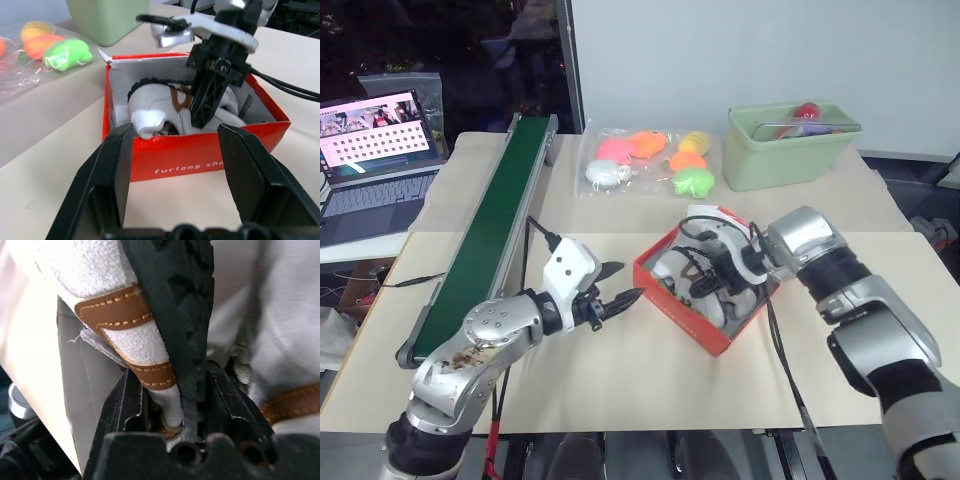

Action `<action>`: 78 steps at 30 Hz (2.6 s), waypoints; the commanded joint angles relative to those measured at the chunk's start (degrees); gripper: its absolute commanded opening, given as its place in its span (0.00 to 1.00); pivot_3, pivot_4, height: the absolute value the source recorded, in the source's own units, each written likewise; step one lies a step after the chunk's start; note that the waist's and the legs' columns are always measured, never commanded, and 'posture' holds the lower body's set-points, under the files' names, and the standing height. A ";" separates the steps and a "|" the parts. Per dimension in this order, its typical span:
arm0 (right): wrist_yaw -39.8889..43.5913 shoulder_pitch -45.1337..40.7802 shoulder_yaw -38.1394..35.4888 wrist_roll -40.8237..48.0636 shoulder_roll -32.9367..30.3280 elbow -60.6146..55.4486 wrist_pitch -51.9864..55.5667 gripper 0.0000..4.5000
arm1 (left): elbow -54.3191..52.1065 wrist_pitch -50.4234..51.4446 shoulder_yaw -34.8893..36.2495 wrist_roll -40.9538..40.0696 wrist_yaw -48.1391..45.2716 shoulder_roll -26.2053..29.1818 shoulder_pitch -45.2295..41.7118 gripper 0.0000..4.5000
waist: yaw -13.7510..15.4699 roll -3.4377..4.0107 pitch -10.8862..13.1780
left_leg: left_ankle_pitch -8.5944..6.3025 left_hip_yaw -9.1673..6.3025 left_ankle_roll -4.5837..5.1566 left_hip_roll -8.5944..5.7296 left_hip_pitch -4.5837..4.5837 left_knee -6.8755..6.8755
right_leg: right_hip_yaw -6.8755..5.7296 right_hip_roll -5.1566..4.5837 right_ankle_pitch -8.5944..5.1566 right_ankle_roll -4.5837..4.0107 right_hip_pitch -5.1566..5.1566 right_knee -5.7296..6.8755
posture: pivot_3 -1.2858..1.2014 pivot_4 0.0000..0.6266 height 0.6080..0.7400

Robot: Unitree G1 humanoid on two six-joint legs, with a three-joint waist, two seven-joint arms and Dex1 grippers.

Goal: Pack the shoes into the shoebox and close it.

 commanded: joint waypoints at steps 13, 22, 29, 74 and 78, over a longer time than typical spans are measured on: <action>11.57 0.02 13.47 -5.80 -4.44 -6.19 -0.36 0.30 | -2.85 -0.31 -0.11 -0.56 1.36 -1.23 0.37 0.63 | -0.43 0.02 0.01 | 0.00 0.00 0.00 0.00 -0.01 -0.01 | 0.02 0.00 -0.01 0.00 -0.03 0.02 | 0.52 0.24 0.92; 7.46 -1.11 9.38 -11.16 3.91 3.16 -6.77 0.30 | -3.89 -0.04 -0.46 -0.42 3.38 -1.92 1.32 0.63 | -0.90 -0.20 -0.13 | 0.00 -0.02 0.00 0.07 0.25 -0.01 | 0.01 0.06 0.00 -0.02 0.17 0.08 | 0.52 0.24 0.92; 2.06 -4.47 -0.72 -11.11 7.08 5.15 -4.30 0.74 | -2.86 -0.70 -0.88 -0.09 2.60 -1.46 0.31 0.65 | -1.97 -0.26 -0.16 | 0.01 0.03 -0.01 0.06 0.53 0.00 | 0.13 0.11 0.05 -0.09 0.26 0.20 | 0.52 0.24 0.92; 1.75 51.37 -31.65 1.43 -22.44 -55.43 -26.14 0.01 | 4.45 -4.28 -4.68 1.66 -5.94 -0.04 -3.09 0.65 | -0.18 0.12 -0.01 | -0.03 0.13 0.05 -0.02 0.25 -0.03 | 0.29 0.06 -0.34 0.49 0.21 -0.06 | 0.52 0.24 0.92; 3.34 52.72 -26.93 1.90 -22.71 -60.08 -26.72 0.01 | 4.65 -4.07 -4.35 1.47 -5.91 -0.06 -3.67 0.65 | -0.03 0.12 -0.01 | -0.03 0.09 0.05 -0.03 0.13 -0.03 | 0.25 0.04 -0.16 0.19 0.13 -0.08 | 0.52 0.24 0.92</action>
